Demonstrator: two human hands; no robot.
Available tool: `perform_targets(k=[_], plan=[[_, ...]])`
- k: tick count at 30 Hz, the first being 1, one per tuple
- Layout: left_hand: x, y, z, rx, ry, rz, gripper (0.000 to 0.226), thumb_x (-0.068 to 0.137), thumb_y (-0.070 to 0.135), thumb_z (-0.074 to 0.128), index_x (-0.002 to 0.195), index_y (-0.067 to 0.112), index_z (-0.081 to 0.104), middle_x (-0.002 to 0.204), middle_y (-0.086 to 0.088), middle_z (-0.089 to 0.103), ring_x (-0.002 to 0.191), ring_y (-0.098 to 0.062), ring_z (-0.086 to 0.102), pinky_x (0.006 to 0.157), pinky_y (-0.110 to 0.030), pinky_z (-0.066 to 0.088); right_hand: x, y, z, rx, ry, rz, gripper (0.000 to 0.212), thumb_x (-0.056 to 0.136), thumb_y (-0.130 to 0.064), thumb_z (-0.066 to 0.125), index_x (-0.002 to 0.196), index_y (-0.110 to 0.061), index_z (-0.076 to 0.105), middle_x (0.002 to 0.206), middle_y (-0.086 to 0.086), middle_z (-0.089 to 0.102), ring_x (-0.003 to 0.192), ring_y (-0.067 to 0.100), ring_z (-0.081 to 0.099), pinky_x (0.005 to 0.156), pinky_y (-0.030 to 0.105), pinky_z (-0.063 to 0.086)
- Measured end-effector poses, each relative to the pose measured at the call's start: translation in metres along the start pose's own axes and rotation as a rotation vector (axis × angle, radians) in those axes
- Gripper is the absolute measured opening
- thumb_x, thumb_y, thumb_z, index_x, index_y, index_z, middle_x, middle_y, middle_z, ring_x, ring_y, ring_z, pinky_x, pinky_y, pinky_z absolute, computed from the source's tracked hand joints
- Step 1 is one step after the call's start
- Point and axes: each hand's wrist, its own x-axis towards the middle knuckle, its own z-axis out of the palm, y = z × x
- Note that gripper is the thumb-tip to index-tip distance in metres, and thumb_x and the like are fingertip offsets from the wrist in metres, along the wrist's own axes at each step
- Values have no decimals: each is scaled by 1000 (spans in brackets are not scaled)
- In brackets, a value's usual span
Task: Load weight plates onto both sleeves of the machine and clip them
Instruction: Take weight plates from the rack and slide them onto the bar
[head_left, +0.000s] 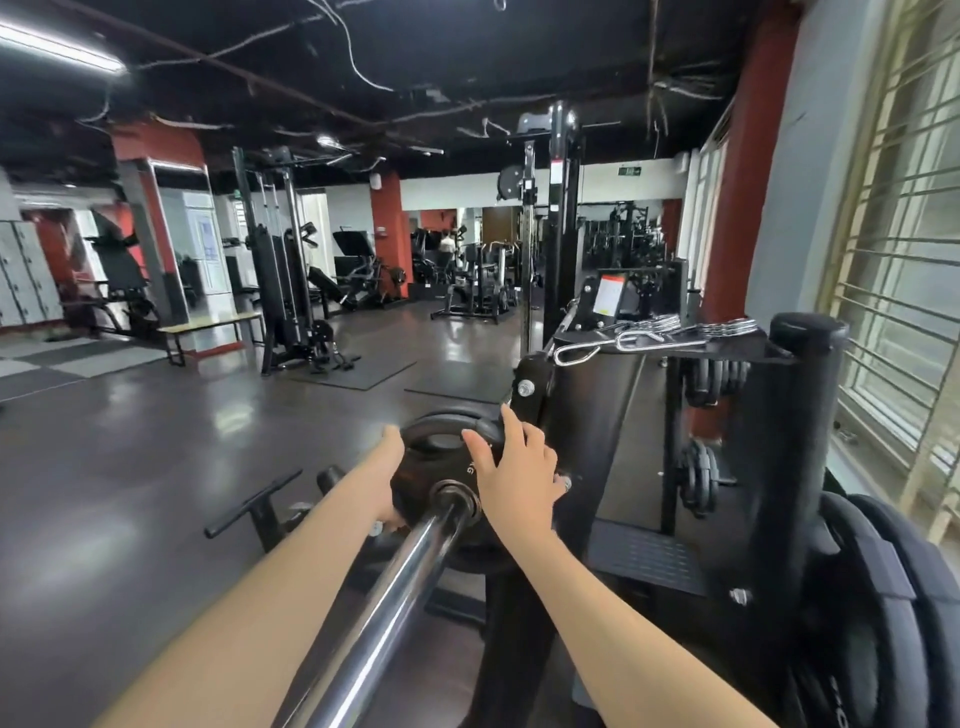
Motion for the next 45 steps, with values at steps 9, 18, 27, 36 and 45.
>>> perform_targets(k=[9,18,27,36,45], plan=[[-38,1,13,147,340,349,68,101,51,38,150,3,34,155,-21,31,138,-41,37,115,-49,30,-17,20,-28,148,-96,5,72,101,-59,43,162,-27,21,163,1,32,150,28,28,121,52,27],[-124,-33,178,615,137,1376,41,96,18,57,134,8,48,127,-14,54,114,-30,53,98,-43,41,-40,196,-184,488,511,442,28,101,-40,51,81,-24,63,86,-1,75,84,19,70,73,34,49],[-178,-127,443,1110,-351,1351,40,100,37,45,137,23,46,139,-4,49,128,-27,50,104,-45,43,-39,421,-290,835,676,1067,46,88,-45,51,114,-8,60,117,13,62,105,33,58,79,38,47],[-135,-174,578,2026,-195,1109,62,102,54,32,145,12,46,153,-15,42,145,-31,31,115,-42,28,-15,486,-307,1305,-10,1484,91,79,-72,64,141,-9,42,162,19,23,147,43,25,113,65,26],[-135,-194,602,2353,-55,881,63,103,54,20,153,19,39,158,-13,38,152,-33,18,122,-44,1,-12,535,-279,1452,-254,1378,132,60,-96,53,160,-17,18,161,28,27,141,48,38,83,62,50]])
